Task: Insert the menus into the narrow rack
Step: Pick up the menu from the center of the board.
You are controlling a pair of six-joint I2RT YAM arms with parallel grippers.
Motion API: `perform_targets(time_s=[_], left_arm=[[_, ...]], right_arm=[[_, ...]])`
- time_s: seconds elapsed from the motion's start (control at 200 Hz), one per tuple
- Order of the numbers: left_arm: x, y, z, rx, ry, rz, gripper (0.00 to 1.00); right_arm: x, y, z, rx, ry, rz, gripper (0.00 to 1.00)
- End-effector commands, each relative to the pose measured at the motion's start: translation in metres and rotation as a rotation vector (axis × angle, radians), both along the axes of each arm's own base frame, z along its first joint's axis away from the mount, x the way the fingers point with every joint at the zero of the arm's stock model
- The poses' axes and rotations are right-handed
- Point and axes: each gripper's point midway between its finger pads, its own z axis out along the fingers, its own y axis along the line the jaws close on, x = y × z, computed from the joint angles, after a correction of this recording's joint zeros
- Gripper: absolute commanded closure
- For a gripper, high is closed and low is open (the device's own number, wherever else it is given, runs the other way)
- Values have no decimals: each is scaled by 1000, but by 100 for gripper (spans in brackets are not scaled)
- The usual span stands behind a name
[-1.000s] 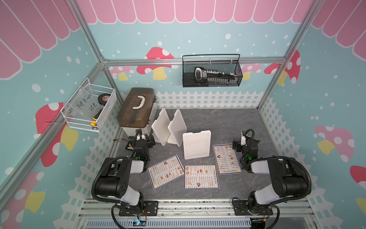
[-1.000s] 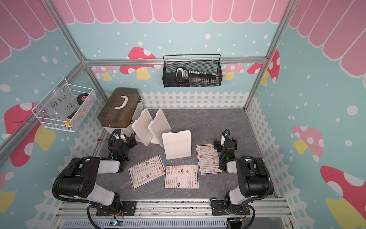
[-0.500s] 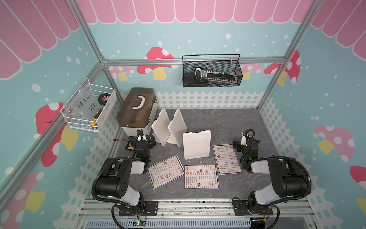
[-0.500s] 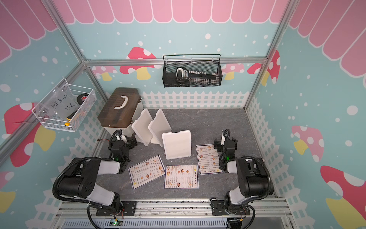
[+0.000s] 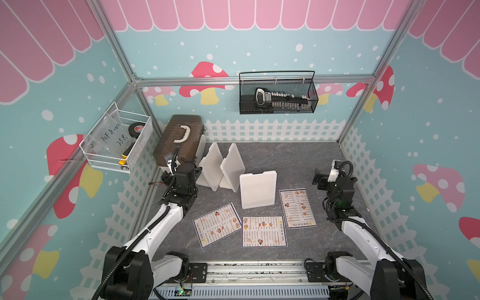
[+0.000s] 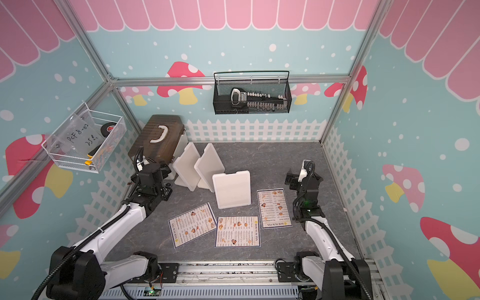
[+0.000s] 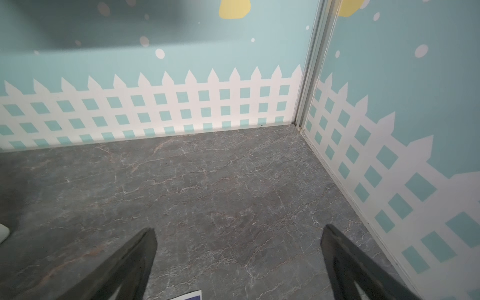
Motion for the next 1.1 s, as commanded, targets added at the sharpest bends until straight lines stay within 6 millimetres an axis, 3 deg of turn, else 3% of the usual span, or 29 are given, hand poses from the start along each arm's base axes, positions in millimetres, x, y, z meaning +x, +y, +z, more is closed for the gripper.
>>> perform_targets(time_s=[0.0,0.21,0.37,0.5,0.77,1.091], left_arm=[[-38,9,-36,-113,194,109,1],[-40,-32,-37,-277,189,-100,1],[-53,-82,-21,-217,226,-256,1],[-72,-127,-23,-230,273,-408,1],[-124,-202,-52,-308,399,-691,1],[-187,-238,-92,-441,475,-867,2]], right_arm=[[-18,-4,-22,188,189,-87,0],[-42,-1,-39,370,403,-190,0],[-49,35,-53,437,513,1,0],[-62,62,-63,505,600,129,0],[-116,100,-91,606,816,273,2],[-180,142,-121,576,944,363,13]])
